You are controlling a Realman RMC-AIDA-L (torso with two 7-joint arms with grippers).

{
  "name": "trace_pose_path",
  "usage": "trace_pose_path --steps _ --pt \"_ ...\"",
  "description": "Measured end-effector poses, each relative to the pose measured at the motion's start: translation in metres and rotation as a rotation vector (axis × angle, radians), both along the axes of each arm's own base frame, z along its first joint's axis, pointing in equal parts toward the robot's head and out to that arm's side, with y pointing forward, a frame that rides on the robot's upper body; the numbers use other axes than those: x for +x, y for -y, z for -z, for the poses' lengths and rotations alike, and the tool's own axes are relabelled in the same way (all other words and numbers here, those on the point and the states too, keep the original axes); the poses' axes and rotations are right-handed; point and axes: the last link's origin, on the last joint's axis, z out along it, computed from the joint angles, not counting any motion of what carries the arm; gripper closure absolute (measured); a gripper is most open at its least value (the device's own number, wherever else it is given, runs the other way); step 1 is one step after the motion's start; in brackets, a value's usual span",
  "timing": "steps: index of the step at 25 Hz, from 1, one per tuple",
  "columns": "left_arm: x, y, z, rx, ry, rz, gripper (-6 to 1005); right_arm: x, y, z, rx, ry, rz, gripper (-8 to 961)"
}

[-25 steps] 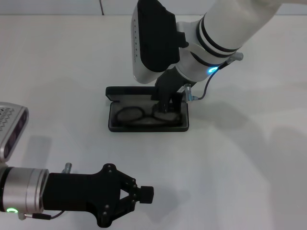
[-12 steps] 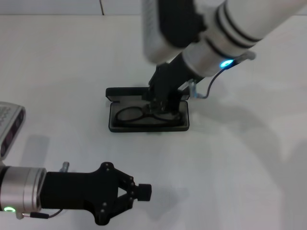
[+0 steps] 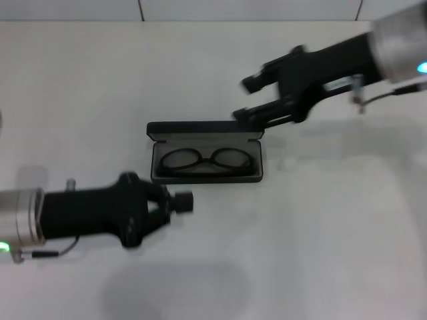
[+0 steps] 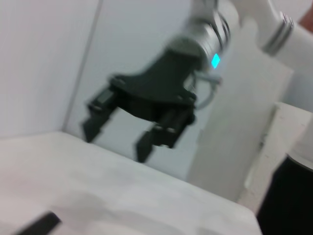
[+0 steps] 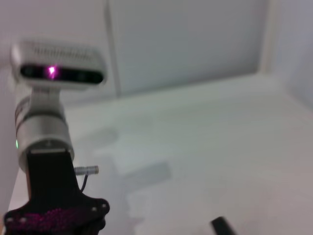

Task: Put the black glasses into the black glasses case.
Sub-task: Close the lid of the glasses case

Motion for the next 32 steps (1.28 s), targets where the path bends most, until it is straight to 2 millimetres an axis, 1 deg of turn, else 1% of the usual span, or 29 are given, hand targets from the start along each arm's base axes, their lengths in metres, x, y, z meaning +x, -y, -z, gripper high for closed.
trace_pose_path --steps 2,5,6,8,11,13,15,16,17,18,19,21,23,24,28,32 --pt "0.001 -0.009 -0.005 0.027 0.006 -0.024 970 0.023 0.002 -0.011 0.018 -0.070 0.038 508" --pt "0.005 -0.023 -0.007 0.040 0.004 -0.061 969 0.055 0.009 -0.019 0.035 -0.160 0.061 390" --pt "0.007 -0.027 -0.007 0.040 0.000 -0.067 969 0.073 0.015 -0.021 0.044 -0.210 0.067 369" --pt "0.010 -0.037 -0.008 0.039 -0.012 -0.089 969 0.095 0.026 -0.023 0.057 -0.289 0.070 327" --pt "0.014 -0.049 -0.012 0.039 -0.021 -0.112 968 0.128 0.044 -0.020 0.085 -0.397 0.084 263" --pt "0.019 -0.056 -0.016 0.041 -0.016 -0.120 968 0.148 0.058 -0.013 0.097 -0.437 0.094 231" --pt "0.024 -0.063 -0.020 0.037 -0.014 -0.129 968 0.163 0.072 -0.003 0.101 -0.466 0.089 200" --pt "0.028 -0.067 -0.022 0.034 -0.015 -0.135 967 0.168 0.077 0.001 0.103 -0.475 0.084 184" --pt "0.031 -0.072 -0.023 0.029 -0.022 -0.141 967 0.168 0.077 0.001 0.103 -0.475 0.084 184" --pt "0.034 -0.076 -0.023 0.023 -0.032 -0.149 967 0.180 0.091 0.013 0.106 -0.488 0.077 184" --pt "0.035 -0.078 -0.023 0.020 -0.038 -0.153 967 0.183 0.095 0.017 0.106 -0.491 0.082 184" --pt "0.039 -0.089 -0.022 0.008 -0.079 -0.171 967 0.189 0.103 0.024 0.111 -0.494 0.081 185" --pt "0.041 -0.093 -0.022 0.007 -0.093 -0.173 966 0.194 0.110 0.030 0.120 -0.490 0.075 185" --pt "0.046 -0.103 -0.020 0.013 -0.131 -0.176 966 0.196 0.112 0.032 0.126 -0.487 0.072 184" --pt "0.051 -0.113 -0.017 0.027 -0.167 -0.173 965 0.207 0.117 0.040 0.159 -0.453 0.091 184" --pt "0.055 -0.121 -0.012 0.029 -0.220 -0.186 965 0.214 0.118 0.042 0.182 -0.427 0.116 185"
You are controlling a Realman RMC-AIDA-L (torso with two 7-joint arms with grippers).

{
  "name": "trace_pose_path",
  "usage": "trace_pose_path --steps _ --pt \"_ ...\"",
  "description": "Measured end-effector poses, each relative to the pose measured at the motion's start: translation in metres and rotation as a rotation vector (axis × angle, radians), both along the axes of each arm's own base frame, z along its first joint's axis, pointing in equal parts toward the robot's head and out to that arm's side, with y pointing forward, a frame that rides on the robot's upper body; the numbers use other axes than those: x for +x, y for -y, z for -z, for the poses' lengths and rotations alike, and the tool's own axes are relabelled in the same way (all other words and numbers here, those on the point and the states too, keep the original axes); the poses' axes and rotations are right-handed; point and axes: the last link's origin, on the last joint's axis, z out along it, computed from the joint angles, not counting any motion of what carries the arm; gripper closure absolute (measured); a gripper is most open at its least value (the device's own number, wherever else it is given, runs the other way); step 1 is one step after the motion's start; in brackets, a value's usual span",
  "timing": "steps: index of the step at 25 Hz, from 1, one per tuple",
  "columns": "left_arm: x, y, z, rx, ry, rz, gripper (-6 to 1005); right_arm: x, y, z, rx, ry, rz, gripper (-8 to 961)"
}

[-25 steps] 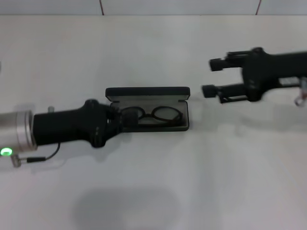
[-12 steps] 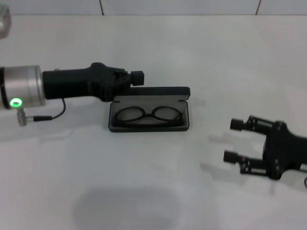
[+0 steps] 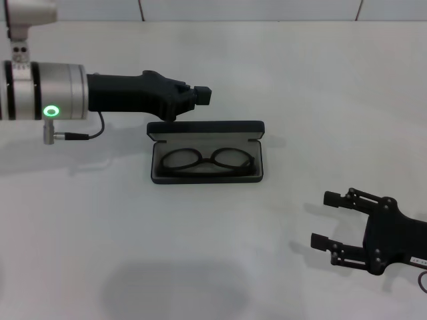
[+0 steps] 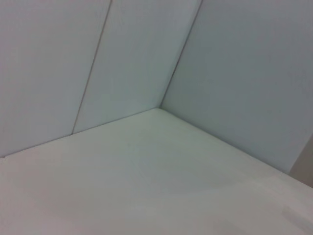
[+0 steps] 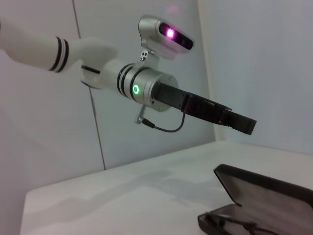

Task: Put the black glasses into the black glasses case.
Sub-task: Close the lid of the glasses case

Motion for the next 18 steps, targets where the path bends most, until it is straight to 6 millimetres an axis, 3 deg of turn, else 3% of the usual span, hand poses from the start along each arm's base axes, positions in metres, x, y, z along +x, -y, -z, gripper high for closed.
trace_pose_path --steps 6,8,13,18 --pt "0.005 -0.003 0.011 -0.019 -0.022 -0.027 964 0.004 0.000 0.000 0.011 0.015 0.015 184" --pt "0.003 -0.008 0.016 -0.010 -0.026 -0.111 963 0.004 -0.001 -0.001 0.015 0.014 0.017 184" --pt "0.003 -0.013 0.007 0.010 0.010 -0.286 963 0.007 -0.004 -0.007 0.053 0.002 0.040 184" --pt "0.015 -0.001 0.004 -0.074 -0.056 -0.284 962 0.009 -0.006 -0.010 0.068 0.008 0.041 184"
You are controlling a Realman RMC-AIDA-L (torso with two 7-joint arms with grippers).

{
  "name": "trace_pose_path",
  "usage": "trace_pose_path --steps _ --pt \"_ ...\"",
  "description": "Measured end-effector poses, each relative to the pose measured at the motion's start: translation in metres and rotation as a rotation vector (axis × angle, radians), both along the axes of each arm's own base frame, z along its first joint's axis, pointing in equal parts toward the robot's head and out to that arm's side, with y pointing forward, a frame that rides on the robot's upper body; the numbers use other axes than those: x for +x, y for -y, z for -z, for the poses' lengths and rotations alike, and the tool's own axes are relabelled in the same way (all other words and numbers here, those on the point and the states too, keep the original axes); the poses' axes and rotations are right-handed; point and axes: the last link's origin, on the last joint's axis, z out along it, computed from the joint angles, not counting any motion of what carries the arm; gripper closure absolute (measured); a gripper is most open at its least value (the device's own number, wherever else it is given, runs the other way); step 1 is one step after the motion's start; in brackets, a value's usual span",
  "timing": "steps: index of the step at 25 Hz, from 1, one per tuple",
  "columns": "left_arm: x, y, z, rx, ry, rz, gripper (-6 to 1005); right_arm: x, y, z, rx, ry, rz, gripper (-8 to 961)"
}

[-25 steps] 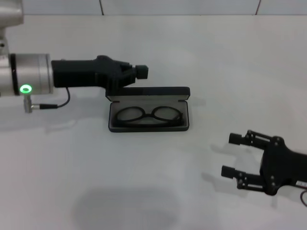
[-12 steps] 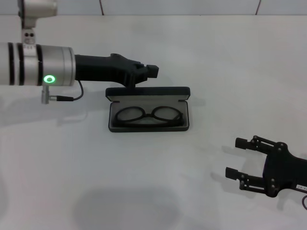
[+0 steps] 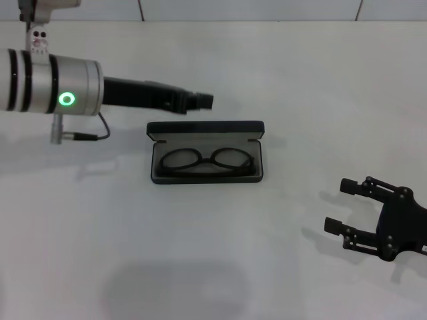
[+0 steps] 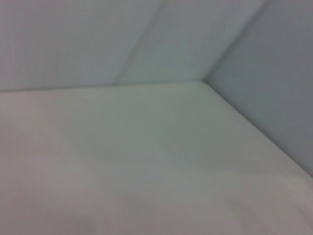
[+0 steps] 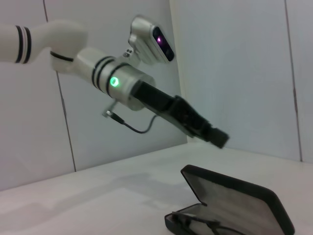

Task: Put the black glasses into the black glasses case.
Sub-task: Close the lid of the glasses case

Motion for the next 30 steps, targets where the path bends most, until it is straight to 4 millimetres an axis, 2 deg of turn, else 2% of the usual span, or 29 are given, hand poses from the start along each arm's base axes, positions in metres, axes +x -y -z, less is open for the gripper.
trace_pose_path --steps 5,9,19,30 --pt "0.002 0.022 -0.010 -0.083 -0.017 0.053 961 0.001 -0.003 -0.001 0.010 0.016 0.000 185" --pt "-0.018 0.028 -0.005 -0.090 -0.071 0.013 960 0.001 -0.004 -0.001 0.013 0.020 -0.001 185" --pt "-0.053 0.019 0.010 -0.015 -0.196 -0.076 959 -0.001 -0.005 -0.002 0.011 0.016 -0.009 184" --pt "-0.060 0.006 0.008 0.059 -0.240 -0.089 957 -0.002 -0.005 -0.002 0.004 0.011 -0.009 184"
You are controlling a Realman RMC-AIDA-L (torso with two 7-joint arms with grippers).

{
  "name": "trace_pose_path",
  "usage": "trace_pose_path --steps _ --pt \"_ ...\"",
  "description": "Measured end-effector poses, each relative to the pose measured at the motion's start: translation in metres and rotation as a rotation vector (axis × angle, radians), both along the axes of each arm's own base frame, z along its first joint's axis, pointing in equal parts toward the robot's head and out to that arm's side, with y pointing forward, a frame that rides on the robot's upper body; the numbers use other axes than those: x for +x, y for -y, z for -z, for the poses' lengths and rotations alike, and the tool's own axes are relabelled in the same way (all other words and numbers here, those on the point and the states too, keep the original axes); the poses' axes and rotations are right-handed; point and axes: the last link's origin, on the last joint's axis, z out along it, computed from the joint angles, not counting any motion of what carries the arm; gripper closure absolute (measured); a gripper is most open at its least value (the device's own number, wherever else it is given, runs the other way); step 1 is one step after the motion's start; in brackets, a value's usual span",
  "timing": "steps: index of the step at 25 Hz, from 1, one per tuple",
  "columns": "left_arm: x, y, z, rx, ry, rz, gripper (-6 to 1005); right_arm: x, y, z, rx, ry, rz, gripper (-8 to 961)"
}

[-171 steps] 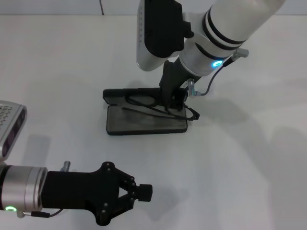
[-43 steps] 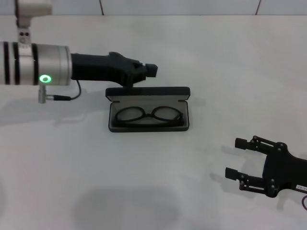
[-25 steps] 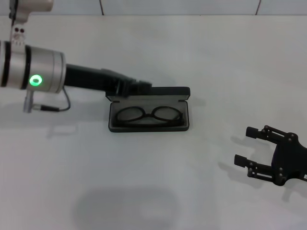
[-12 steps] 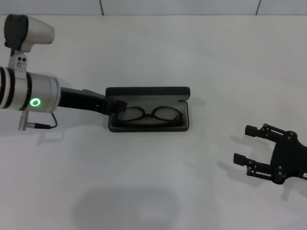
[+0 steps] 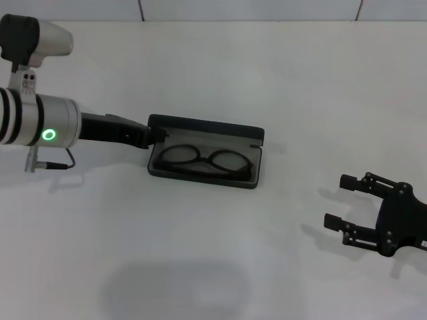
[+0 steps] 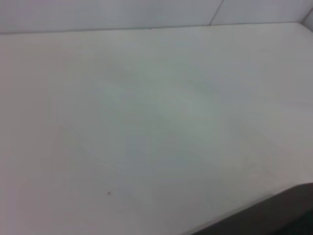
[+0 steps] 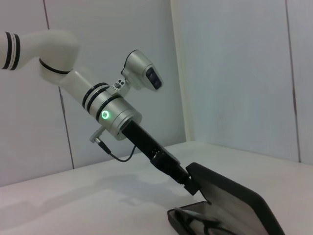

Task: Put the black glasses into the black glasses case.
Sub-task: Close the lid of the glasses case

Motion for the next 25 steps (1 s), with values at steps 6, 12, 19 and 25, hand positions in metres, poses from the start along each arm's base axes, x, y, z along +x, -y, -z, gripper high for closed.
trace_pose_path --steps 6,12,19,25 --pt "-0.001 -0.004 -0.002 0.031 -0.012 0.002 956 0.000 0.000 0.000 -0.002 0.000 -0.001 184" --pt "0.000 -0.007 -0.005 0.041 -0.016 0.013 955 0.000 0.000 0.000 -0.003 0.000 0.000 184" --pt "-0.002 -0.003 -0.014 0.003 -0.023 0.022 954 0.000 0.000 0.000 -0.003 0.000 0.000 184" --pt "-0.007 0.003 -0.033 0.029 -0.012 0.020 953 0.000 0.000 0.000 0.000 -0.002 0.002 184"
